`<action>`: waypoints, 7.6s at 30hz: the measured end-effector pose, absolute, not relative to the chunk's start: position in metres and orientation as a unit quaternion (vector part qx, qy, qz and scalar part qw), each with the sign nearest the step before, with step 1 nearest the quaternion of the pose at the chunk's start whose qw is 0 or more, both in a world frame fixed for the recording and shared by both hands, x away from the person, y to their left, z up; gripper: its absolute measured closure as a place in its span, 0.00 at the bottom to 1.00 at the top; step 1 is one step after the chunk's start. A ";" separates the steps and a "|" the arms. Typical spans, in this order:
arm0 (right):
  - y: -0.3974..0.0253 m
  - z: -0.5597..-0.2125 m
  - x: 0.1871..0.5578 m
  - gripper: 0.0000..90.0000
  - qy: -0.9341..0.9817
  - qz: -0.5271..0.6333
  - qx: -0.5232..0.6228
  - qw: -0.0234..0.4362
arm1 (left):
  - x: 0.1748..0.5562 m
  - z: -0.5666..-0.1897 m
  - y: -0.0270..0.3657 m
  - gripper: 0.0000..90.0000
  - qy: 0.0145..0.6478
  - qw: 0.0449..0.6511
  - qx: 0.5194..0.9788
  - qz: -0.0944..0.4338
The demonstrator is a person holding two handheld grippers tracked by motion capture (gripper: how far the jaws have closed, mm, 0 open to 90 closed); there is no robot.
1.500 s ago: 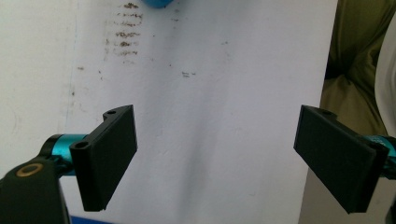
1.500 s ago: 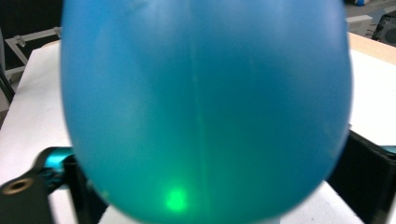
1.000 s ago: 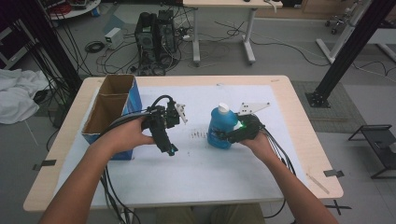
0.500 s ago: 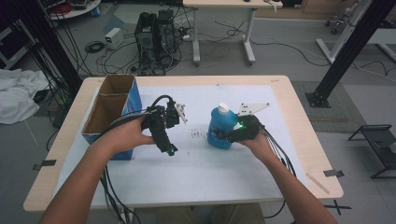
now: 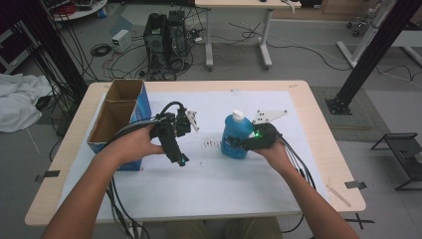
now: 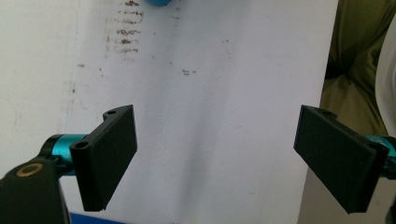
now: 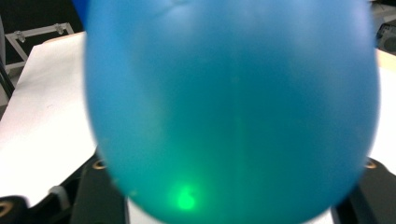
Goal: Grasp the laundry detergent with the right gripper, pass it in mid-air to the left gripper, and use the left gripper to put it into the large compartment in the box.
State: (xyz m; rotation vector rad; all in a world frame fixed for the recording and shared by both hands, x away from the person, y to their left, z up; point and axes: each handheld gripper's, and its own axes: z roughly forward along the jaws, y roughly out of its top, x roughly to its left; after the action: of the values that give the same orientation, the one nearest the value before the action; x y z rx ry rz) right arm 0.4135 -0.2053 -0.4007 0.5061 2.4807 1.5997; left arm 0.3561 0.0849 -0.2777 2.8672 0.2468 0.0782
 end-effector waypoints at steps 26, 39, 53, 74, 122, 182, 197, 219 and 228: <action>-0.224 -0.368 0.394 0.48 0.836 0.536 0.109 0.038 | 0.359 -0.248 0.065 0.15 0.063 0.155 0.985 0.046; -0.215 -0.358 0.379 0.48 0.849 0.526 0.045 -0.020 | 0.362 -0.231 0.022 0.15 0.016 0.140 0.990 0.032; -0.199 -0.352 0.374 0.49 0.857 0.514 0.000 -0.044 | 0.363 -0.216 -0.006 0.15 -0.013 0.127 0.992 0.017; -0.166 -0.350 0.377 0.49 0.867 0.496 -0.021 -0.041 | 0.361 -0.219 -0.020 0.15 -0.020 0.118 0.993 0.015; -0.160 -0.347 0.375 0.48 0.869 0.493 -0.011 -0.042 | 0.362 -0.244 -0.026 0.26 -0.016 0.097 0.995 0.010; -0.218 -0.328 0.375 0.24 0.888 0.457 0.052 -0.014 | 0.358 -0.200 0.011 0.42 0.060 0.115 0.991 0.040; -0.261 -0.290 0.383 0.24 0.936 0.332 0.116 0.032 | 0.383 -0.149 0.066 0.42 0.307 0.080 0.945 0.079; -0.287 -0.270 0.392 0.24 0.958 0.262 0.098 0.061 | 0.395 -0.091 0.148 0.42 0.549 0.122 0.818 0.125; -0.285 -0.269 0.390 0.24 0.958 0.263 0.093 0.063 | 0.392 -0.075 0.181 0.42 0.547 0.146 0.815 0.124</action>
State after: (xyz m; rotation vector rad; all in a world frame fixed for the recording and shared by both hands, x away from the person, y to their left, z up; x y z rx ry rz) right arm 0.3899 -0.2855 -0.2688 0.2811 2.8959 0.7961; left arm 0.3917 0.1809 -0.0752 2.3455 1.5755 0.3583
